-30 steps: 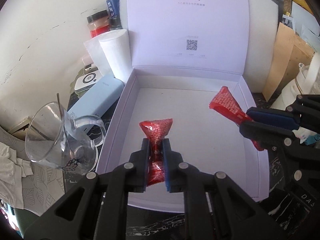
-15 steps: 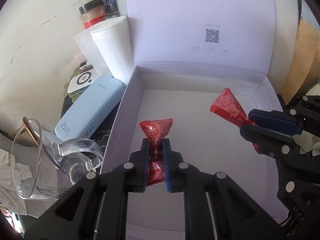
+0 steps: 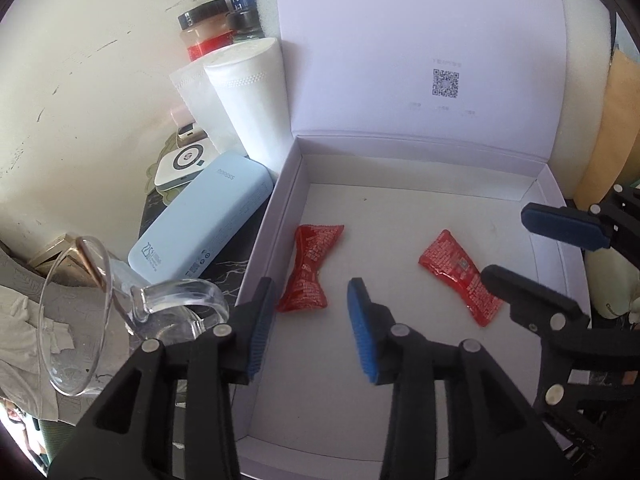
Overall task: Organize objects
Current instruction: 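Open the right tool to drop the candy inside the box, then move the right tool back to the candy pile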
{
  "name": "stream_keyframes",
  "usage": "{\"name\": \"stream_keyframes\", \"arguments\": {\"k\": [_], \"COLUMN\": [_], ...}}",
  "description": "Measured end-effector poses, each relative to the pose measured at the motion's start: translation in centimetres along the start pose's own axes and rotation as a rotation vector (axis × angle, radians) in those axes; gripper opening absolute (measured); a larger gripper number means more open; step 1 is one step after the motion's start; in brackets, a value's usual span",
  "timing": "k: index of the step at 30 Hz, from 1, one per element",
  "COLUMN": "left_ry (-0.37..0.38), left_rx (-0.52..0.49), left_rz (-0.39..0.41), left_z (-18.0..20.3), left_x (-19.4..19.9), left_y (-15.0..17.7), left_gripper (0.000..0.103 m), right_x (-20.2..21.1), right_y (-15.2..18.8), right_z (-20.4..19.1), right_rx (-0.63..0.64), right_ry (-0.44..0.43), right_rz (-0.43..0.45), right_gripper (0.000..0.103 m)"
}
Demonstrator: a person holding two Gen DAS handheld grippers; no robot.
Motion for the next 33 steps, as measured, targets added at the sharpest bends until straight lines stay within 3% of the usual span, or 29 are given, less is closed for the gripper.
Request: {"name": "stream_keyframes", "arguments": {"k": [18,22,33], "left_ry": [-0.032,-0.049,-0.082], "left_rx": [0.075,0.091,0.122], "left_rz": [0.087,0.124,0.186], "left_z": [-1.3,-1.4,-1.0], "left_x": [8.2,10.9,17.0], "left_y": [2.2,3.2,6.3], "left_gripper": [0.048,0.053,0.064], "right_x": [7.9,10.2,16.3], "right_y": [0.7,1.4,3.7], "right_z": [-0.6,-0.7,-1.7], "right_rx": [-0.016,-0.030,-0.026], "right_ry": [0.004,0.014,0.026], "right_rz": [0.091,0.123,0.194], "right_gripper": [0.042,0.050,0.054]}}
Point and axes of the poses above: each gripper's, at about its wrist camera, not at the fingertips, and x roughly against the way its jaws point, z to its right, y to its underside, the point moved 4 cm from there along -x, roughly the way its jaws point, and after that the axes turned 6 degrees about -z, right-handed, at the moved point
